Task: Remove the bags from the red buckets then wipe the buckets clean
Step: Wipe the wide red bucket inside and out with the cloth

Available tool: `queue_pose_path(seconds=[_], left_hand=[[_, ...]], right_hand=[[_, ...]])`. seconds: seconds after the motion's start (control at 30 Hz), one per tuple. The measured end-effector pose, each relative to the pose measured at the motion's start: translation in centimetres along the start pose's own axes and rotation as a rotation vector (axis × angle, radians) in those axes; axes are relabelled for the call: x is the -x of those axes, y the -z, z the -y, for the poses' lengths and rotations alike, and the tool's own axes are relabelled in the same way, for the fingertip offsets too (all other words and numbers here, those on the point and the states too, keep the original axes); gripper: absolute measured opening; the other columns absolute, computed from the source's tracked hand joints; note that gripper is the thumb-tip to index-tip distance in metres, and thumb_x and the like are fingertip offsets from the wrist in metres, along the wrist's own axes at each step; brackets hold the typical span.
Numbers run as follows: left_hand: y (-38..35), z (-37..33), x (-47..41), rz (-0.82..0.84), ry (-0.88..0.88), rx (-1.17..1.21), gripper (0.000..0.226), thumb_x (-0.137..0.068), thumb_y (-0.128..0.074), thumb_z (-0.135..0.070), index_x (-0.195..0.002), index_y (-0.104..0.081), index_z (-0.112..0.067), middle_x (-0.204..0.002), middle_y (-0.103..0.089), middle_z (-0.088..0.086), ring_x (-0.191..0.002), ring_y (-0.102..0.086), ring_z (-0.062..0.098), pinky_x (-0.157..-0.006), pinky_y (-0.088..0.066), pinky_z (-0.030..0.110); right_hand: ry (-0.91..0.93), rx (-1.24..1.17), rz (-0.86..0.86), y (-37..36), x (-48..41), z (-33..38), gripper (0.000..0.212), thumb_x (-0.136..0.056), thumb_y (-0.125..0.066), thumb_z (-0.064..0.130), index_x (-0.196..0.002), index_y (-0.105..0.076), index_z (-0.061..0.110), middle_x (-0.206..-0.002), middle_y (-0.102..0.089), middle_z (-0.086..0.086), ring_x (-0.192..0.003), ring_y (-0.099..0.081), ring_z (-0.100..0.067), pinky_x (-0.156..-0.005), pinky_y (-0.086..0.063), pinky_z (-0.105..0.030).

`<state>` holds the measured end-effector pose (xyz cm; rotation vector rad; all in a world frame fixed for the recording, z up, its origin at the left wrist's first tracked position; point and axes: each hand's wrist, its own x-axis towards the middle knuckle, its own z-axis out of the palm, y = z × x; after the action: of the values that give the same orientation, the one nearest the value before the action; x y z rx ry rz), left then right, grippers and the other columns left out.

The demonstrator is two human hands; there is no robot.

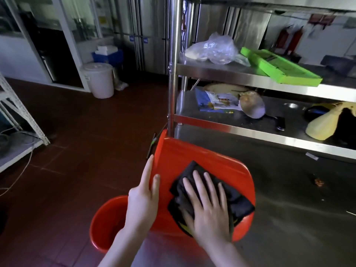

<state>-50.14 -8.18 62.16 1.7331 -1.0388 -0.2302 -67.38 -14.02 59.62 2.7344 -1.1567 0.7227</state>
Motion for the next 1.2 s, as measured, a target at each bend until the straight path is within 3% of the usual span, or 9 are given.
queue_pose_path(seconds=[0.13, 0.27, 0.37, 0.43, 0.57, 0.63, 0.87, 1.07, 1.2], left_hand=[[1.4, 2.4, 2.1, -0.058, -0.048, -0.042, 0.053, -0.089, -0.035, -0.055, -0.141, -0.028, -0.059, -0.047, -0.049, 0.003, -0.031, -0.038, 0.009, -0.037, -0.036, 0.026], [2.8, 3.9, 4.0, -0.026, 0.036, -0.062, 0.052, -0.089, -0.036, -0.052, -0.139, -0.027, -0.063, -0.054, -0.056, 0.013, -0.043, -0.051, 0.02, -0.045, -0.041, 0.031], [4.0, 3.8, 2.4, 0.017, 0.163, -0.054, 0.04, -0.096, -0.04, -0.046, -0.129, -0.035, -0.069, -0.083, -0.069, -0.015, -0.076, -0.064, -0.001, -0.069, -0.049, 0.024], [5.2, 3.2, 0.0, 0.038, 0.21, -0.058, 0.034, -0.096, -0.047, -0.045, -0.124, -0.044, -0.064, -0.107, -0.063, -0.015, -0.1, -0.061, 0.007, -0.081, -0.046, 0.028], [5.3, 0.3, -7.2, 0.106, 0.227, -0.247, 0.048, -0.088, -0.042, -0.067, -0.133, -0.04, -0.049, -0.096, -0.064, 0.0, -0.081, -0.063, 0.014, -0.069, -0.049, 0.03], [4.7, -0.2, -9.4, 0.132, 0.279, -0.372, 0.052, -0.091, -0.039, -0.065, -0.136, -0.041, -0.039, -0.098, -0.065, 0.007, -0.086, -0.064, 0.027, -0.076, -0.052, 0.036], [3.0, 2.3, -4.7, -0.051, 0.145, -0.198, 0.026, -0.098, -0.045, -0.044, -0.121, -0.052, -0.034, -0.062, -0.063, -0.002, -0.047, -0.061, 0.013, -0.051, -0.055, 0.036], [3.7, 4.5, -0.7, -0.11, 0.138, -0.147, 0.02, -0.096, -0.049, -0.038, -0.116, -0.051, -0.037, -0.049, -0.058, -0.001, -0.048, -0.06, 0.008, -0.044, -0.046, 0.017], [4.0, 5.0, 0.3, -0.102, 0.171, -0.134, 0.014, -0.094, -0.051, -0.037, -0.108, -0.051, -0.041, -0.054, -0.062, -0.008, -0.047, -0.059, 0.005, -0.046, -0.044, 0.015]], right_hand=[[-0.274, 0.086, 0.04, 0.6, -6.2, -4.2, 0.058, -0.094, -0.026, 0.056, -0.142, -0.046, 0.03, -0.148, -0.046, 0.003, -0.136, -0.041, -0.023, -0.11, -0.032, -0.047], [-0.429, -0.067, 0.455, 1.2, -12.1, -9.2, 0.057, -0.095, -0.019, 0.059, -0.134, -0.049, 0.03, -0.14, -0.053, 0.003, -0.126, -0.049, -0.024, -0.1, -0.037, -0.043], [-0.27, -0.004, 0.277, 1.0, -9.1, -8.1, 0.061, -0.092, -0.019, 0.06, -0.14, -0.044, 0.031, -0.146, -0.048, 0.008, -0.132, -0.045, -0.018, -0.105, -0.037, -0.042], [-0.128, 0.056, 0.146, 1.1, -5.8, -5.9, 0.061, -0.093, -0.026, 0.059, -0.144, -0.041, 0.031, -0.149, -0.043, 0.008, -0.136, -0.041, -0.018, -0.107, -0.036, -0.043], [0.068, 0.046, 0.051, 0.0, -0.2, -2.1, 0.062, -0.096, -0.036, 0.056, -0.152, -0.026, 0.032, -0.16, -0.025, 0.004, -0.147, -0.023, -0.024, -0.115, -0.023, -0.05], [0.129, 0.071, 0.027, -1.1, 2.1, -1.2, 0.062, -0.096, -0.041, 0.054, -0.152, -0.027, 0.032, -0.161, -0.021, 0.003, -0.148, -0.02, -0.026, -0.114, -0.025, -0.053], [-0.13, 0.1, 0.012, -1.0, -2.6, -2.6, 0.056, -0.099, -0.034, 0.051, -0.15, -0.032, 0.029, -0.156, -0.033, 0.003, -0.144, -0.03, -0.024, -0.112, -0.028, -0.049], [-0.311, -0.07, 0.481, 0.3, -14.5, -3.6, 0.055, -0.097, -0.019, 0.052, -0.143, -0.039, 0.03, -0.146, -0.046, 0.005, -0.131, -0.044, -0.025, -0.105, -0.032, -0.047], [-0.092, 0.031, 0.23, -0.1, -8.2, 2.1, 0.06, -0.095, -0.028, 0.054, -0.148, -0.035, 0.028, -0.154, -0.036, 0.002, -0.141, -0.034, -0.025, -0.11, -0.028, -0.049]])
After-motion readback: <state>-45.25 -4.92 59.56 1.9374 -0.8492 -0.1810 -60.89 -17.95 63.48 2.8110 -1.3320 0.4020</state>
